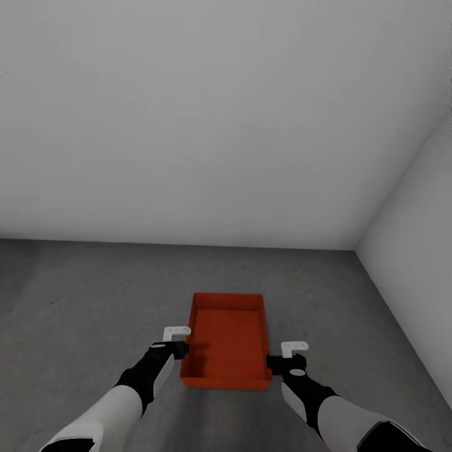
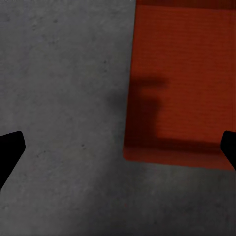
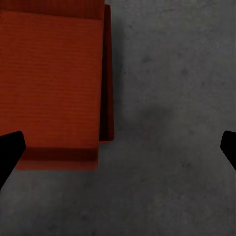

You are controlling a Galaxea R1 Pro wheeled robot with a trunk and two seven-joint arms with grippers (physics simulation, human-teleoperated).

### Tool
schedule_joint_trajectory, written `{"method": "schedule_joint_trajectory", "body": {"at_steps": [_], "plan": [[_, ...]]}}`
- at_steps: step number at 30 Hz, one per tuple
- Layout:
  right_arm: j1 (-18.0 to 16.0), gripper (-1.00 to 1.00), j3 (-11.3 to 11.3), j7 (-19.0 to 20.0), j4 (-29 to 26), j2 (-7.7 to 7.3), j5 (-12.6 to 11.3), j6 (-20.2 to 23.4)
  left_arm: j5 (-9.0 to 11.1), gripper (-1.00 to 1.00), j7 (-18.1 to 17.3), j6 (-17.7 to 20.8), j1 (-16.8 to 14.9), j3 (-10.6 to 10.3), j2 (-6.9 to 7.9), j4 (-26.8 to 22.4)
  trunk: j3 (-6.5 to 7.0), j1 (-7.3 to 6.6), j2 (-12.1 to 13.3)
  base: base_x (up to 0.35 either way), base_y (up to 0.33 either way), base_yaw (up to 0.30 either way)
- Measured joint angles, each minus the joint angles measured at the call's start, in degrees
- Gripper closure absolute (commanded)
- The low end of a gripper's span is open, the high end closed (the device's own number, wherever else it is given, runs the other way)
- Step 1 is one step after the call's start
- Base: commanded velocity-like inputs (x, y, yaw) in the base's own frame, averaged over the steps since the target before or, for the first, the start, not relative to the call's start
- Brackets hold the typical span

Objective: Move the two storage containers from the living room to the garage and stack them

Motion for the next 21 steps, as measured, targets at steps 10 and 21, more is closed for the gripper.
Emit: {"method": "schedule_joint_trajectory", "body": {"at_steps": [10,21], "plan": [[0.00,-1.00,0.00,0.06,0.65,0.13,-0.03,-0.06,0.02,-1.00,-0.16,-0.02,0.00,-0.21,0.01,0.45,0.89,0.00,0.00,0.000,0.000,0.000],[0.04,-1.00,0.02,0.21,1.29,0.55,-0.17,0.27,0.62,-1.00,-0.34,-0.51,0.00,-0.13,2.02,7.00,1.88,0.00,0.00,0.000,0.000,0.000]]}}
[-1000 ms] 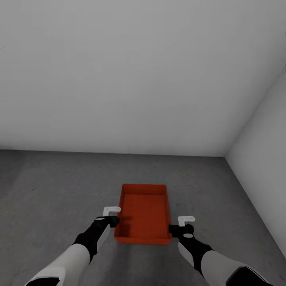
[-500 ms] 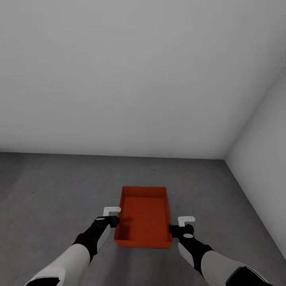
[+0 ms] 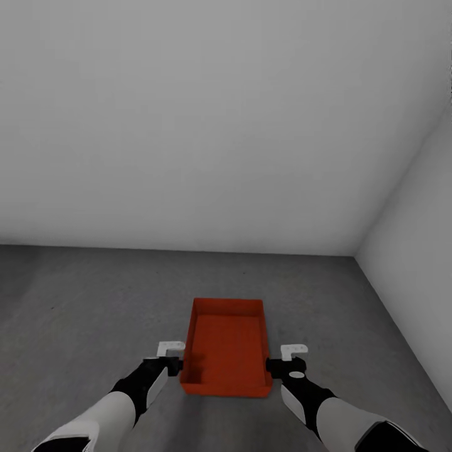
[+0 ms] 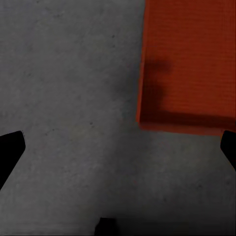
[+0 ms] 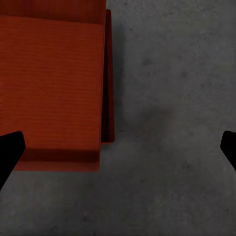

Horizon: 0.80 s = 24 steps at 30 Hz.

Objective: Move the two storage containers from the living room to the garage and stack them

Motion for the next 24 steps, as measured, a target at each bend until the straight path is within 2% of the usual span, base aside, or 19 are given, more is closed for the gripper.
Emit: {"method": "schedule_joint_trajectory", "body": {"at_steps": [5,9,18,24], "plan": [[-0.03,-1.00,0.05,0.01,1.01,0.09,-0.01,0.11,1.04,-1.00,-0.07,-0.34,0.00,0.04,0.49,3.69,0.45,0.00,0.00,0.000,0.000,0.000],[-0.04,-1.00,0.03,0.08,2.06,0.14,-0.01,0.25,2.65,-1.00,-0.12,-0.52,0.00,0.00,1.30,6.51,0.68,0.00,0.00,0.000,0.000,0.000],[-0.04,-1.00,0.07,0.10,2.23,0.18,-0.09,0.28,4.84,-1.00,-0.23,-0.53,-0.01,0.00,2.93,7.41,0.75,0.00,0.00,0.000,0.000,0.000],[-0.04,-1.00,0.07,0.15,2.22,0.19,-0.10,0.24,5.00,-1.00,-0.23,-0.54,-0.01,-0.02,3.03,7.50,0.76,0.00,0.00,0.000,0.000,0.000]]}}
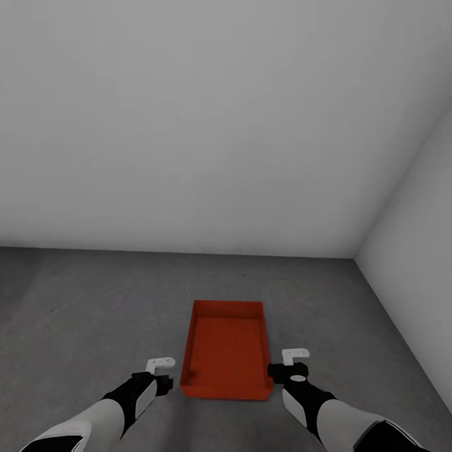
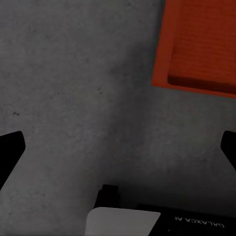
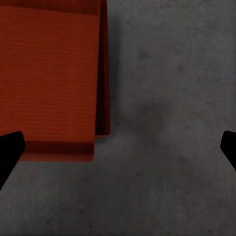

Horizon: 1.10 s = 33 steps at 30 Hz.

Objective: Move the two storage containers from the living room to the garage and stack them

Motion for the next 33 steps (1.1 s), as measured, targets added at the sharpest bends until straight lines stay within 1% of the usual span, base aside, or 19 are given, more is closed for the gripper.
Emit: {"method": "schedule_joint_trajectory", "body": {"at_steps": [11,15,23,25,29,33], "plan": [[0.02,-1.00,-0.03,-0.05,0.21,-0.06,0.00,-0.07,-0.05,-1.00,0.02,0.00,0.00,0.00,0.01,0.01,0.00,0.00,0.00,0.000,0.000,0.000],[0.06,-1.00,-0.02,-0.18,2.60,-0.07,-0.02,-0.51,-0.06,-1.00,0.04,0.00,0.00,0.00,0.01,0.01,0.00,0.00,0.00,0.000,0.000,0.000],[0.09,-1.00,0.02,0.04,4.67,-0.11,-0.02,-0.56,0.14,-1.00,0.05,0.12,0.00,0.05,0.13,0.81,0.00,0.00,0.00,0.000,0.000,0.000],[0.45,-1.00,0.03,0.09,5.28,-0.05,-0.03,-0.55,0.21,-1.00,0.03,0.07,0.00,0.07,0.65,2.05,0.00,0.00,0.00,0.000,0.000,0.000],[2.89,-1.00,0.02,0.09,5.97,-0.01,0.00,-0.55,1.03,-1.00,-0.09,-0.48,0.00,0.05,2.12,5.03,0.00,0.00,0.00,0.000,0.000,0.000],[5.90,-1.00,0.01,0.09,6.15,0.00,0.01,-0.70,2.06,-1.00,-0.03,-3.17,0.05,0.04,2.74,7.48,-0.01,0.00,0.00,0.000,0.000,0.000]]}}
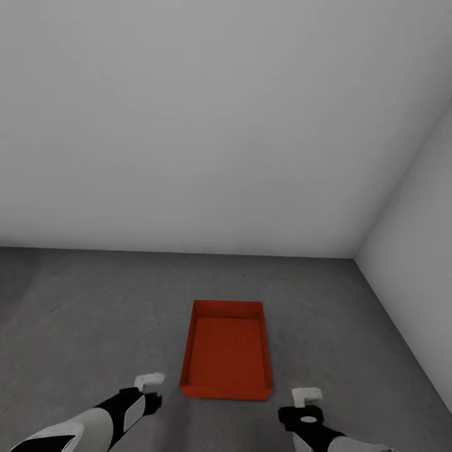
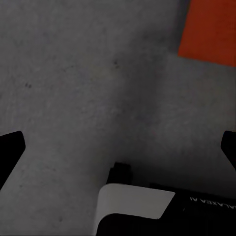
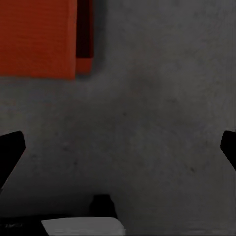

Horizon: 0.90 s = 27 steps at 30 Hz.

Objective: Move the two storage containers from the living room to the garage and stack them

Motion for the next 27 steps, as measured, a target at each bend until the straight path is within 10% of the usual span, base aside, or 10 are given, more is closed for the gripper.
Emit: {"method": "schedule_joint_trajectory", "body": {"at_steps": [27], "plan": [[12.88,-1.00,0.02,0.17,0.05,1.37,-0.12,-1.48,0.48,-1.00,0.02,-5.69,6.26,-0.01,0.47,1.04,0.49,0.00,0.00,0.000,0.000,0.000]]}}
